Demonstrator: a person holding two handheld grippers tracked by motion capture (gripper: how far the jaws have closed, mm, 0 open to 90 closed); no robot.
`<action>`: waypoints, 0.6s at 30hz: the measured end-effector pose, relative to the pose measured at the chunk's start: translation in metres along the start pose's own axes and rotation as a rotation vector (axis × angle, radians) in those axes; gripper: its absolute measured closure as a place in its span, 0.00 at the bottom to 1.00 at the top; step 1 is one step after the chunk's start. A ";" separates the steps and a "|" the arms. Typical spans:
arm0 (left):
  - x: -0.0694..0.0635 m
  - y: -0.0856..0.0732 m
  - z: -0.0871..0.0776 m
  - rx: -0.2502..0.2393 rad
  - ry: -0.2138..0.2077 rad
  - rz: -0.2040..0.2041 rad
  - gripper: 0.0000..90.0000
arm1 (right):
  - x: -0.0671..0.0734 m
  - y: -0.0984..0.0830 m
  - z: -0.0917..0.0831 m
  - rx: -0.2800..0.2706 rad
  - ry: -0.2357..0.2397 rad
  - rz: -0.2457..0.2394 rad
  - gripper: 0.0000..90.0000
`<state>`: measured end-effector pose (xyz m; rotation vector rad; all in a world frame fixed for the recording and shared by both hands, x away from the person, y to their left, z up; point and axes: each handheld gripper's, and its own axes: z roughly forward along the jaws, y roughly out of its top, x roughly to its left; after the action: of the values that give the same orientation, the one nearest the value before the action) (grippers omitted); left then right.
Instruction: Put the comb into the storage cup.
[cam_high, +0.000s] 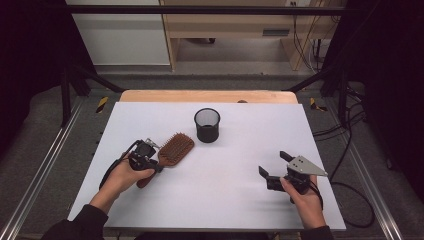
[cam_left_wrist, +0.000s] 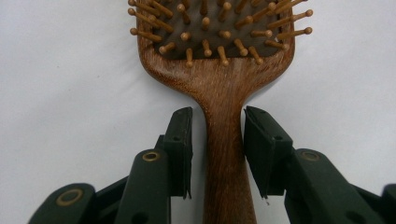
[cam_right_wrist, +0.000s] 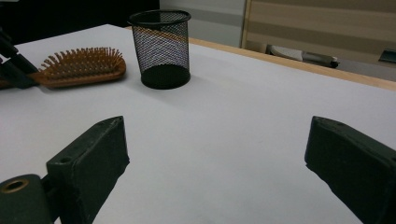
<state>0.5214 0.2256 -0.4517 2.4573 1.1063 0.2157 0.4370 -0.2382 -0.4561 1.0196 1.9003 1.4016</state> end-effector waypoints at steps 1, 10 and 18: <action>0.000 0.000 0.000 0.001 0.002 0.004 0.70 | 0.000 0.000 0.000 0.000 0.001 -0.001 0.07; -0.004 0.000 0.002 0.002 0.025 0.041 0.73 | 0.000 0.000 0.000 0.002 0.004 -0.005 0.07; -0.003 -0.001 0.002 -0.011 0.029 0.034 0.80 | 0.002 0.000 0.000 0.002 0.007 -0.007 0.07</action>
<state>0.5191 0.2231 -0.4539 2.4721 1.0736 0.2671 0.4366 -0.2366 -0.4558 1.0094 1.9092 1.4008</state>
